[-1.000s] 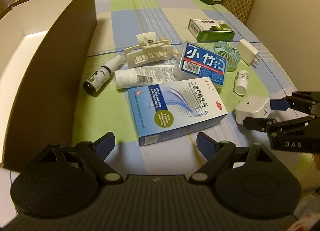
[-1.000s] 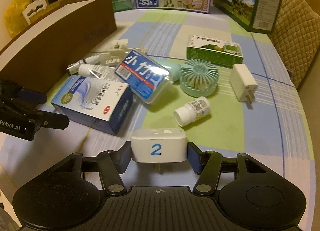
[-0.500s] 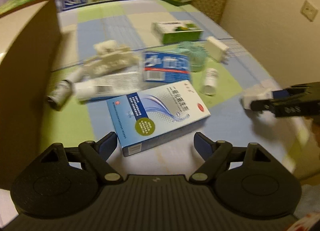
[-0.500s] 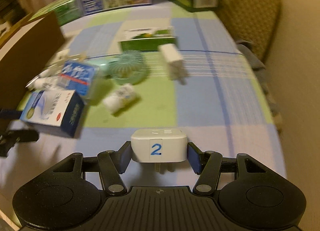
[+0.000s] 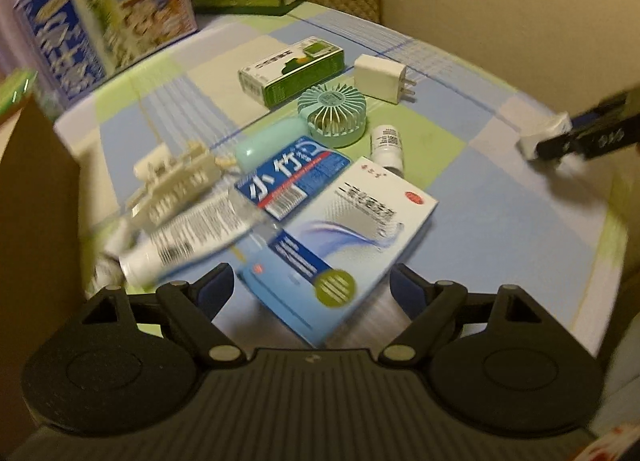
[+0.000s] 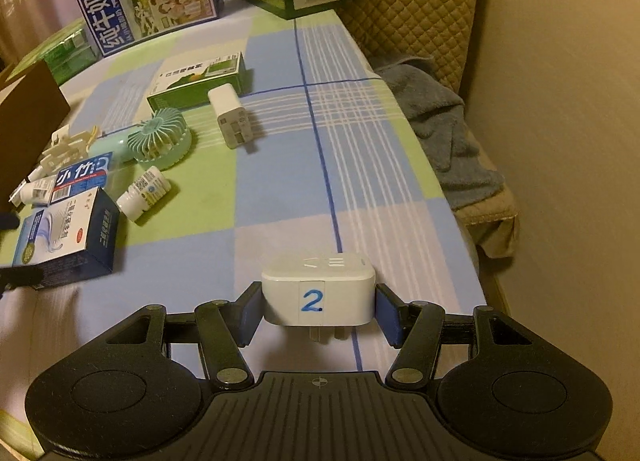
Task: Organize rigid objects
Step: 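Grasp the blue-white medicine box with the left tool while the right tool lifts the plug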
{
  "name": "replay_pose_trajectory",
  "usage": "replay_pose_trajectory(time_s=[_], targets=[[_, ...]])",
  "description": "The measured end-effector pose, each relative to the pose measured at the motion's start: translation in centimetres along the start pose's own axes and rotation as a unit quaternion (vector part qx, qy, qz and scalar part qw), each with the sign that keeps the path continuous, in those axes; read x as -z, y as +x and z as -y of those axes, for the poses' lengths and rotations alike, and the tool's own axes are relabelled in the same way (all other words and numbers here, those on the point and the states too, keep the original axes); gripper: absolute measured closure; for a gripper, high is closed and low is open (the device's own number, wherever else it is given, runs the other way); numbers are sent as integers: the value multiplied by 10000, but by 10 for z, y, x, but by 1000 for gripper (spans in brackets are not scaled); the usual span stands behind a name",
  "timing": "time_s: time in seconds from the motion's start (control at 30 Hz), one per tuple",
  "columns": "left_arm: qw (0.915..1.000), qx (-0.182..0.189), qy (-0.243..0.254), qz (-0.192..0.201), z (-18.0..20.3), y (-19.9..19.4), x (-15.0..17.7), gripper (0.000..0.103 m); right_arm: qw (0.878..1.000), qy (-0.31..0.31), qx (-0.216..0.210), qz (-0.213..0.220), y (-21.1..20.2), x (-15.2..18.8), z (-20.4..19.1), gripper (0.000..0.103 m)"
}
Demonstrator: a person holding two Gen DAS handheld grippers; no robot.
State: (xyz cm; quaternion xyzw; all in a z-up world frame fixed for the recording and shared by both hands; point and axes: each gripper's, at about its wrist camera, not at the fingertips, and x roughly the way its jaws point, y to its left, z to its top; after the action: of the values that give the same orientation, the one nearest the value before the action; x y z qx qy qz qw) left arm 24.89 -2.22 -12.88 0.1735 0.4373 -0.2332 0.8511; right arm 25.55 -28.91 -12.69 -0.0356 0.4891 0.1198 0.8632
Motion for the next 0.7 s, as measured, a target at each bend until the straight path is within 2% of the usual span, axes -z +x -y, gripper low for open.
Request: replay_pose_trajectory(time_s=[0.13, 0.23, 0.33, 0.47, 0.57, 0.7], targets=[[9987, 256, 438, 24, 2, 10, -5, 19, 10000, 29, -29, -8, -3, 4, 4, 48], [9980, 392, 489, -105, 5, 15, -6, 22, 10000, 36, -29, -18, -5, 6, 7, 48], [9980, 535, 234, -237, 9, 14, -6, 30, 10000, 46, -46, -19, -6, 7, 8, 48], [9953, 704, -441, -499, 18, 13, 2, 42, 10000, 35, -71, -12, -6, 7, 8, 48], [9919, 745, -823, -614, 28, 13, 7, 41, 10000, 3, -94, -16, -6, 7, 8, 48], [9901, 649, -1043, -673, 34, 13, 0, 41, 9999, -80, -128, -34, -6, 7, 8, 47]])
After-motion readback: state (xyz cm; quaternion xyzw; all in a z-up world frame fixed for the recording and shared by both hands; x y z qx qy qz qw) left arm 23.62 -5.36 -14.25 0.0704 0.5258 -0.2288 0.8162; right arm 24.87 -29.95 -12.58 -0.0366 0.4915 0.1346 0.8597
